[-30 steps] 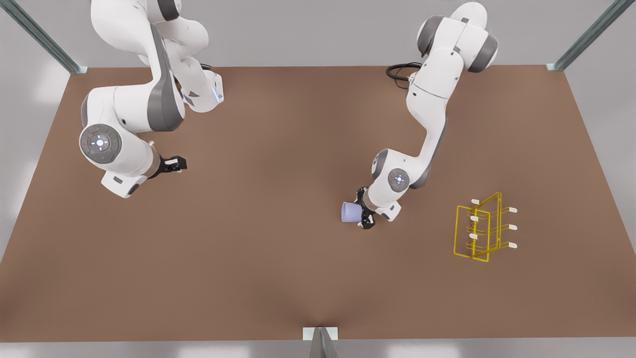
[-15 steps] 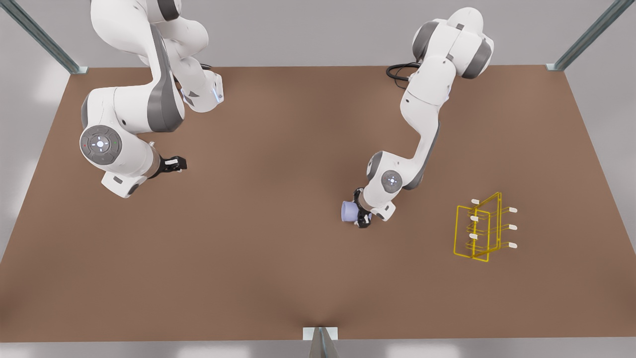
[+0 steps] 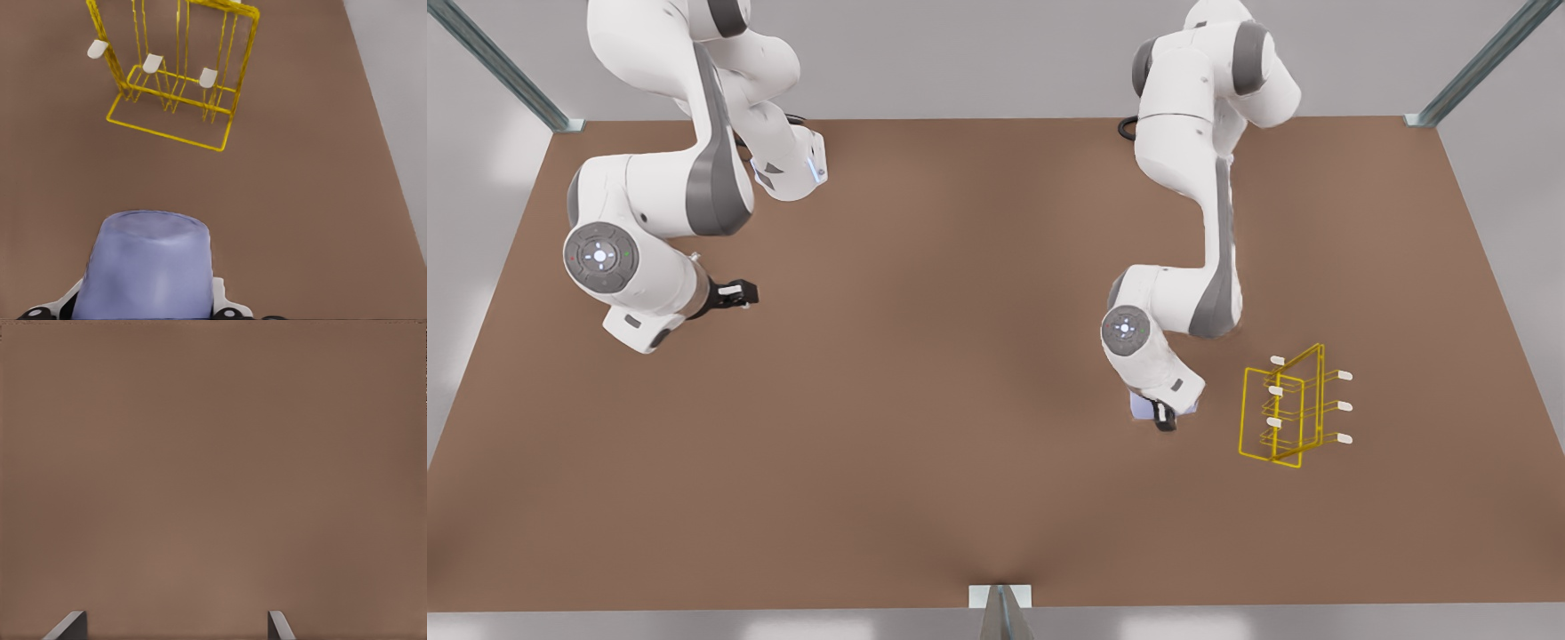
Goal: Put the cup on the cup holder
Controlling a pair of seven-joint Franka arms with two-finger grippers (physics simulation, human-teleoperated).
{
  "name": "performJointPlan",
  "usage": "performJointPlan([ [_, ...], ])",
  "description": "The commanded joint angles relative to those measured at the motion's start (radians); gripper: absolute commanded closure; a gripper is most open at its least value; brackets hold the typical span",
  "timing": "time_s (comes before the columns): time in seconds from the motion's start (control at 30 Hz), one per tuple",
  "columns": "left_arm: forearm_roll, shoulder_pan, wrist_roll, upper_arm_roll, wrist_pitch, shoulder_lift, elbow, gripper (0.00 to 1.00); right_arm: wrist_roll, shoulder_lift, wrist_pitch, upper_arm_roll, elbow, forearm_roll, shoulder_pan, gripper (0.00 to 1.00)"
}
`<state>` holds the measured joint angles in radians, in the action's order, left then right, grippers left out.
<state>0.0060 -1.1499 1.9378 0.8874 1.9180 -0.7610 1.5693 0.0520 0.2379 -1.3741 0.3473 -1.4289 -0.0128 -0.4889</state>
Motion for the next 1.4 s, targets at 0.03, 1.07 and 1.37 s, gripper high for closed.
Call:
performJointPlan([
  [0.03,0.287,-0.221,-0.01,0.206,-0.292,-0.106,0.144,0.25,0.0,-0.003,-0.038,-0.007,0.002,0.002,0.022,0.0],
  [1.07,0.48,-0.065,0.274,0.266,0.087,-0.452,0.164,0.21,0.037,0.001,-0.033,-0.002,-0.002,0.017,0.03,0.0],
  [1.37,0.254,-0.255,-0.248,0.321,-0.177,-0.054,0.146,0.0,0.045,0.003,-0.033,-0.001,-0.002,0.017,0.03,0.0],
])
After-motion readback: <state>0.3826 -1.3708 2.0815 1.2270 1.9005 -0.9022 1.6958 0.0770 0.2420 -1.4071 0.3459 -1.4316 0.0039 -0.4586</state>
